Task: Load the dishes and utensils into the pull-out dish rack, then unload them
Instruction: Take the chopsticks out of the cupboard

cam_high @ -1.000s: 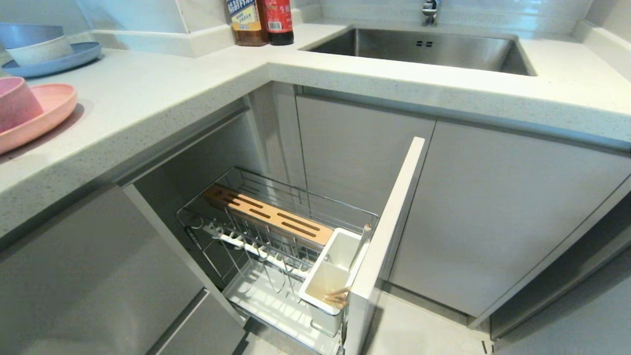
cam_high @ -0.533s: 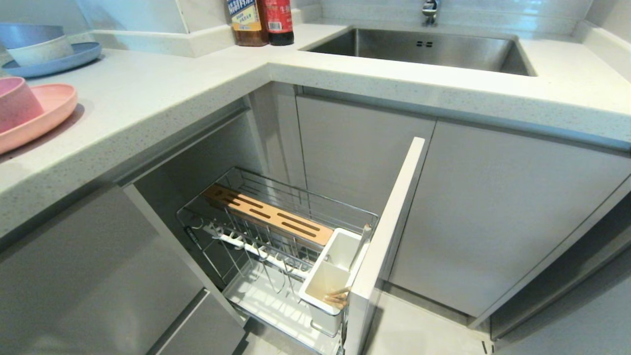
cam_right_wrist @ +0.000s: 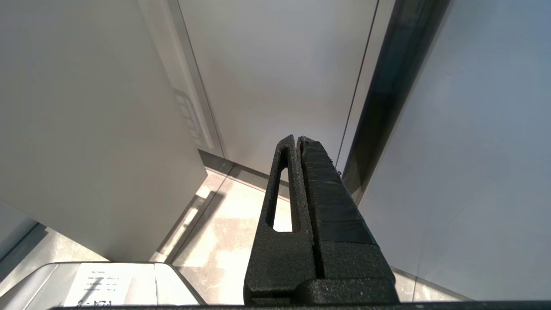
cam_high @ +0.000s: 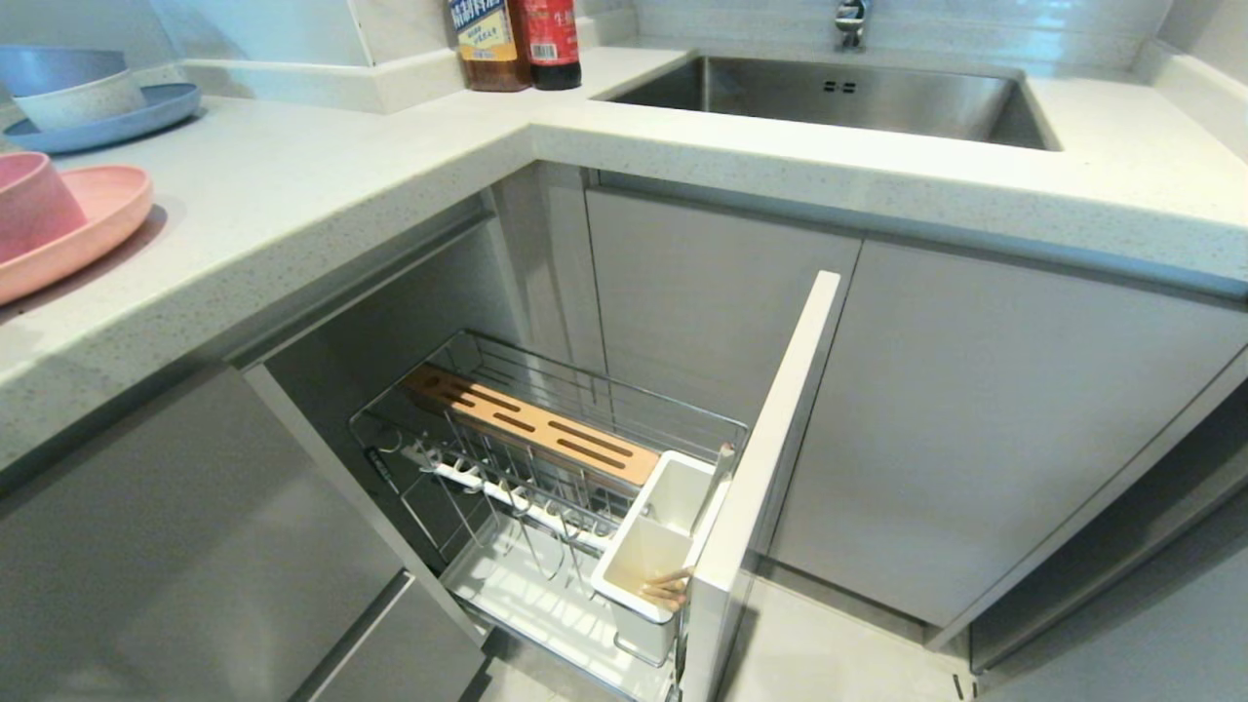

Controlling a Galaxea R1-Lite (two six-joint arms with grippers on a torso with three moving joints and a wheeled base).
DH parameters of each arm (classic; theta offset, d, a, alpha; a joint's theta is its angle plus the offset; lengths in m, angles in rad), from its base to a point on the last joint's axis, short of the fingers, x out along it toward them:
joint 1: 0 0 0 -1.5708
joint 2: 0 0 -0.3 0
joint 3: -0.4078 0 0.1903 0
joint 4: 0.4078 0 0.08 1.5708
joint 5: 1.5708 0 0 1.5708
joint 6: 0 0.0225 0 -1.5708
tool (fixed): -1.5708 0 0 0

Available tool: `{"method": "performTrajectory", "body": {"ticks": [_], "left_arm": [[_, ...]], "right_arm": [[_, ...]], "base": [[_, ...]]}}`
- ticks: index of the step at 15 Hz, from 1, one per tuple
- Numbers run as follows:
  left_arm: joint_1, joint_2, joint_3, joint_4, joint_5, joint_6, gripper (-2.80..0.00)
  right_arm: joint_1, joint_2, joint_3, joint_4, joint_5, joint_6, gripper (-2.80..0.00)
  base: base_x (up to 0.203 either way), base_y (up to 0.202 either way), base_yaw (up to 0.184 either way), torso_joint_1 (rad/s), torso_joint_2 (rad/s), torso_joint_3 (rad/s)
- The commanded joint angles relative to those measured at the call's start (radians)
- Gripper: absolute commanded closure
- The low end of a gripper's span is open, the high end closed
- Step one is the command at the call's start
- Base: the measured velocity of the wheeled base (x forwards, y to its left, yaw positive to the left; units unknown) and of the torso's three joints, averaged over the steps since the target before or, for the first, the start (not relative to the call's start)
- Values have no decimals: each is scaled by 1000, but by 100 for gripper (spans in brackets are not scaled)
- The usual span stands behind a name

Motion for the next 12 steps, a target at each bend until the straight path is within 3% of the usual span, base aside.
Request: {"method": "performTrajectory", "body": {"ticks": [1, 12], "left_arm": [[8, 9, 11, 3, -7, -5, 0], [59, 34, 33, 2, -102, -7, 0]], "right_arm": [[1, 0, 2, 0, 0, 0, 0], [1, 0, 2, 0, 0, 0, 0]], "base": [[0, 0, 0, 0, 0, 0], [0, 0, 0, 0, 0, 0]]}}
